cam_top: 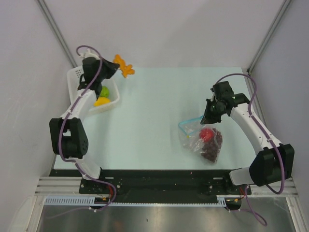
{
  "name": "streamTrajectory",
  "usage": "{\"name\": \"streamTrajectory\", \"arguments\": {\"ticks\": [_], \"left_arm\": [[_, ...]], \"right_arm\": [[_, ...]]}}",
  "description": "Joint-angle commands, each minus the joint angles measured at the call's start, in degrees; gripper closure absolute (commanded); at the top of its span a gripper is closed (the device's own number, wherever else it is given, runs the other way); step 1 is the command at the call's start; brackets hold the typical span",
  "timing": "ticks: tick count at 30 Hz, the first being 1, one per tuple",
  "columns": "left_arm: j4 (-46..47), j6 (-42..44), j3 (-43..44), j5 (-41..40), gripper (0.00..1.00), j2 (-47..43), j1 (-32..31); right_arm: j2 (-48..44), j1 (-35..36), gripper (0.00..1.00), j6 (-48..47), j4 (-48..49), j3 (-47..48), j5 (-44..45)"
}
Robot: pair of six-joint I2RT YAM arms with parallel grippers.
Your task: Open the zip-top bag and remove the fake food
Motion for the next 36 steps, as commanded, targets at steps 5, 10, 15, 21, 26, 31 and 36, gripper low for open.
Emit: {"name": "streamTrajectory", "arguments": {"ticks": [5, 10, 15, 21, 26, 31, 36], "left_arm": [[0.6, -4.0, 1.9, -5.1, 1.0, 4.0, 15.0], [-7.3, -6.8, 10.4, -10.3, 1.0, 10.6, 17.5], [-17.6, -13.6, 20.3, -16.6, 1.0, 16.4, 17.5], [-27.8, -14.7, 34.5, -18.5, 0.86, 26.5, 17.3], [-29.2, -11.7, 37.5, -16.6, 0.28, 28.1, 16.6], [-28.3, -6.2, 34.1, -17.2, 0.25, 23.0, 15.9], [-26.9, -0.3, 25.5, -13.6, 0.31, 15.7, 13.7]], "right_arm": [[3.2, -3.4, 1.0, -0.7, 2.7, 2.4, -1.6], [5.8, -4.1, 1.0, -0.8, 2.5, 4.7, -1.7], [7.7, -4.3, 1.0, -1.1, 1.8, 6.6, -1.7], [8.8, -4.3, 1.0, -1.6, 0.8, 8.5, -1.5], [8.5, -4.2, 1.0, -1.9, -0.1, 8.9, -1.3], [7.4, -3.7, 1.0, -2.3, -0.6, 8.9, -1.1], [6.7, -2.0, 1.0, -2.6, -1.2, 9.0, -1.2]]}}
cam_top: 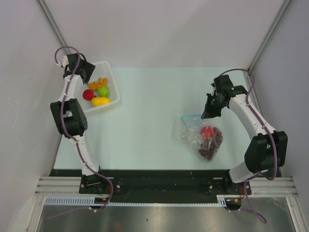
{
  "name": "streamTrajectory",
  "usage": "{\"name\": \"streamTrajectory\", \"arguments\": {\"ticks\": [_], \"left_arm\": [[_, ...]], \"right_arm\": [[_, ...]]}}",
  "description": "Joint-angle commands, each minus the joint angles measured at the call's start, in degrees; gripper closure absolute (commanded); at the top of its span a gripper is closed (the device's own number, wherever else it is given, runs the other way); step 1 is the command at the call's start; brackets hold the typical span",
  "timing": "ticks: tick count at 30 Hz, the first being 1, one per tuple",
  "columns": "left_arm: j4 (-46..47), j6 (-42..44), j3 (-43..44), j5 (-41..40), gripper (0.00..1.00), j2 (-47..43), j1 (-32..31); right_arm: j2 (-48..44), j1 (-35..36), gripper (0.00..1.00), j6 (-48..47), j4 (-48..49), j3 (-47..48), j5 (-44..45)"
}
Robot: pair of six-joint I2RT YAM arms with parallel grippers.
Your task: Open the zip-top bag and remove the fake food
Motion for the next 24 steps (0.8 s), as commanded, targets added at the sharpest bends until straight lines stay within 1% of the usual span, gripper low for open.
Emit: {"name": "streamTrajectory", "arguments": {"ticks": [1, 2, 3, 4, 5, 6, 8, 9, 10, 11, 12, 13, 14, 15, 16, 18, 19, 21, 22, 24], "left_arm": [[1.5, 8.5, -6.7, 3.3, 0.33, -11.1, -2.8], [3.2, 9.3, -8.7, 5.3, 0.34, -14.2, -4.5], [4.3, 10.0, -12.8, 6.5, 0.34, -15.4, -5.6], [5.1, 11.0, -14.7, 8.8, 0.34, -16.9, -6.9], [6.2, 11.6, -16.3, 9.9, 0.35, -19.2, -9.8], [7.0, 12.1, -19.7, 11.3, 0.35, -20.3, -11.2], [10.6, 13.0, -23.1, 16.8, 0.38, -22.4, -17.4], [11.8, 12.7, -26.2, 18.9, 0.4, -24.3, -19.3], [15.4, 11.1, -28.0, 21.1, 0.44, -25.0, -21.1], [17.2, 10.2, -29.6, 26.0, 0.46, -25.5, -24.7], [18.4, 9.0, -31.5, 27.7, 0.5, -26.2, -26.7], [19.3, 8.8, -32.1, 28.7, 0.56, -26.6, -30.7], [19.5, 8.7, -32.3, 31.3, 0.57, -26.8, -32.7], [19.5, 8.7, -32.2, 32.2, 0.57, -26.8, -34.6], [18.6, 8.7, -32.0, 32.9, 0.63, -26.8, -38.0], [18.1, 8.1, -32.2, 34.0, 0.67, -26.9, -41.4], [18.0, 8.0, -32.3, 34.4, 0.68, -26.9, -44.4], [17.5, 7.9, -32.7, 34.6, 0.73, -26.9, -47.6], [17.3, 7.7, -33.0, 34.5, 0.73, -26.7, -50.4], [17.2, 7.3, -33.7, 33.4, 0.75, -26.5, -52.9]], "right_arm": [[-2.1, 1.6, 1.0, -1.1, -0.6, 2.4, 0.5], [-2.5, 1.7, 1.0, -1.1, -0.6, 2.4, 0.5], [-2.6, 1.9, 1.0, -1.1, -0.5, 2.4, 0.3], [-2.9, 2.0, 1.0, -1.1, -0.6, 2.4, 0.2], [-3.1, 2.1, 1.0, -1.2, -0.6, 2.4, 0.0], [-3.1, 2.4, 1.0, -1.2, -0.5, 2.4, -0.4], [-3.3, 2.6, 1.0, -1.8, -0.7, 2.4, -0.7], [-3.2, 3.1, 1.0, -2.1, -0.9, 2.4, -1.1], [-3.2, 3.2, 1.0, -2.5, -1.2, 2.4, -1.4], [-3.2, 3.5, 1.0, -2.7, -1.4, 2.4, -1.5], [-3.5, 4.0, 1.0, -2.9, -1.5, 2.4, -1.6], [-3.7, 4.3, 1.0, -3.1, -1.4, 2.4, -1.7], [-4.0, 4.5, 1.0, -2.9, -1.2, 2.4, -2.0], [-4.7, 4.8, 1.0, -2.9, -1.0, 2.4, -2.2], [-5.1, 5.2, 1.0, -2.7, -0.7, 2.4, -2.3], [-6.1, 5.9, 1.0, -1.9, -0.5, 2.4, -2.4], [-6.3, 6.3, 1.0, -1.6, -0.7, 2.4, -2.3], [-7.0, 6.9, 1.0, -0.8, -0.7, 2.4, -2.5], [-7.3, 7.4, 1.0, -0.5, -0.8, 2.3, -2.6], [-7.9, 7.7, 1.0, 0.6, -1.0, 2.3, -2.6]]}}
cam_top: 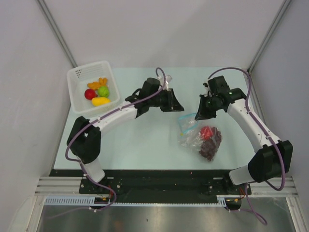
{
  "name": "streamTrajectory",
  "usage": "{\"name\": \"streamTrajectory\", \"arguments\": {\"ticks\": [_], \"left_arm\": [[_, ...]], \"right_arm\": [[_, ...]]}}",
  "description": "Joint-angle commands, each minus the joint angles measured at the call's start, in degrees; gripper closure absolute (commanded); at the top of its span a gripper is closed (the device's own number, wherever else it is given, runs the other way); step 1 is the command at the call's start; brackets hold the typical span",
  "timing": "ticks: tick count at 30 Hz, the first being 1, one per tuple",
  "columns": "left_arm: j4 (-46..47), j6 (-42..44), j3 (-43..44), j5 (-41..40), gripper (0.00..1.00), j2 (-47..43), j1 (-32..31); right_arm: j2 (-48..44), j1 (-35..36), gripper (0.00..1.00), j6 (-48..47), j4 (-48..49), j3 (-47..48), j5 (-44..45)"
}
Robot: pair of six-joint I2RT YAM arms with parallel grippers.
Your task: Open the zip-top bag and remove the fake food
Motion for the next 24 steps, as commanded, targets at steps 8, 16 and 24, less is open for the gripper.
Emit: {"name": "streamTrajectory", "arguments": {"ticks": [8, 16, 24], "left_arm": [[-2.2, -0.4, -1.4, -3.0, 0.78, -1.3, -13.2], [-6.3, -0.5, 2.7, -5.2, 0.77, 2.3, -14.3], [-8.9, 0.8, 3.7, -7.8, 0.59, 4.2, -14.9]], "right_arm": [[-7.6, 1.3, 1.0, 3.8, -2.1, 2.1, -0.6], [-9.8, 3.4, 1.0, 8.9, 2.6, 1.8, -10.6], [-10.5, 2.8, 1.0, 9.9, 3.1, 1.6, -9.9]]}}
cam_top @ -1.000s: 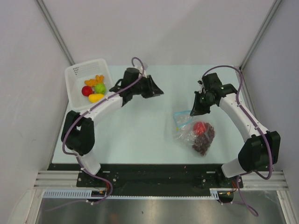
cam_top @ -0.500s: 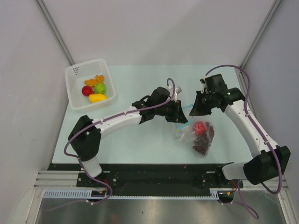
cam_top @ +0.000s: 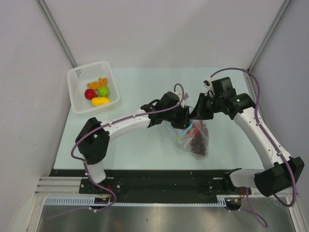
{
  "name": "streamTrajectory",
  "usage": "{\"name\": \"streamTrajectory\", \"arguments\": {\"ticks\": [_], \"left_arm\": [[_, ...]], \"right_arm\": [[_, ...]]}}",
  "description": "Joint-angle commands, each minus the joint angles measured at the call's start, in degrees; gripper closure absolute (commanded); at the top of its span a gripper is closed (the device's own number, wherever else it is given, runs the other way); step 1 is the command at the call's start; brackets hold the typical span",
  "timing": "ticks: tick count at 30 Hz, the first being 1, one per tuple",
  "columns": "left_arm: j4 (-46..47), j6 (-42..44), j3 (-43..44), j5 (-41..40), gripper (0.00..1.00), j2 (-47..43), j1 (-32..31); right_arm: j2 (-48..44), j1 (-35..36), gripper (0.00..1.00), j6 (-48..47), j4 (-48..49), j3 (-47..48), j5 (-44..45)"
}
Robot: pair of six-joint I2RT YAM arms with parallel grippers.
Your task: Open the zip-top bag and remove the fake food
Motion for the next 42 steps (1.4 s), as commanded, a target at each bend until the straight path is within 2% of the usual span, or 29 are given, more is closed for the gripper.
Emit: {"name": "streamTrajectory", "arguments": {"ticks": [1, 4, 7, 10, 14, 17, 24, 26, 29, 35, 40, 42], "left_arm": [[-2.0, 1.1, 3.4, -3.2, 0.56, 2.0, -0.6], [-4.5, 2.6, 5.4, -8.3, 0.47, 3.6, -1.3], [-6.5, 4.2, 7.6, -12.6, 0.45, 6.1, -1.7], [-6.3, 3.7, 9.0, -13.3, 0.43, 8.4, -1.8], [-3.8, 2.2, 9.5, -13.5, 0.35, 10.5, -1.9], [-5.4, 1.9, 10.9, -15.8, 0.3, 12.2, -2.4], [-5.7, 0.8, 13.3, -18.9, 0.25, 15.5, -2.6], [-4.9, -0.9, 13.4, -20.4, 0.19, 15.9, -2.8], [-5.3, -2.5, 14.2, -25.5, 0.18, 17.0, -3.3], [-0.9, -8.7, 11.5, -29.5, 0.21, 17.7, -3.4], [3.6, -11.9, 12.2, -25.0, 0.21, 20.0, -3.4], [2.6, -14.0, 13.5, -23.5, 0.21, 21.8, -3.4]], "right_arm": [[-1.4, -0.6, 1.0, 0.3, 0.6, 1.6, -0.2], [-1.6, -2.0, 1.0, -1.3, -0.8, 0.3, 0.5], [-2.4, -4.4, 1.0, -2.4, -1.4, -1.3, 0.1], [-3.1, -5.8, 1.0, -3.5, -2.2, -2.3, -0.7], [-3.7, -7.6, 1.0, -4.2, -3.0, -3.3, -1.2], [-4.3, -7.9, 1.0, -4.3, -3.0, -4.0, -1.5], [-4.8, -8.4, 1.0, -4.5, -3.3, -5.4, -1.9], [-4.8, -8.4, 1.0, -4.5, -3.3, -5.5, -2.1], [-5.1, -8.4, 1.0, -4.5, -3.5, -5.7, -1.9], [-5.5, -8.4, 1.0, -4.6, -4.0, -6.2, -2.1], [-5.7, -8.4, 1.0, -5.0, -4.7, -6.4, -1.8], [-5.8, -8.4, 1.0, -5.0, -4.6, -6.4, -1.8]]}}
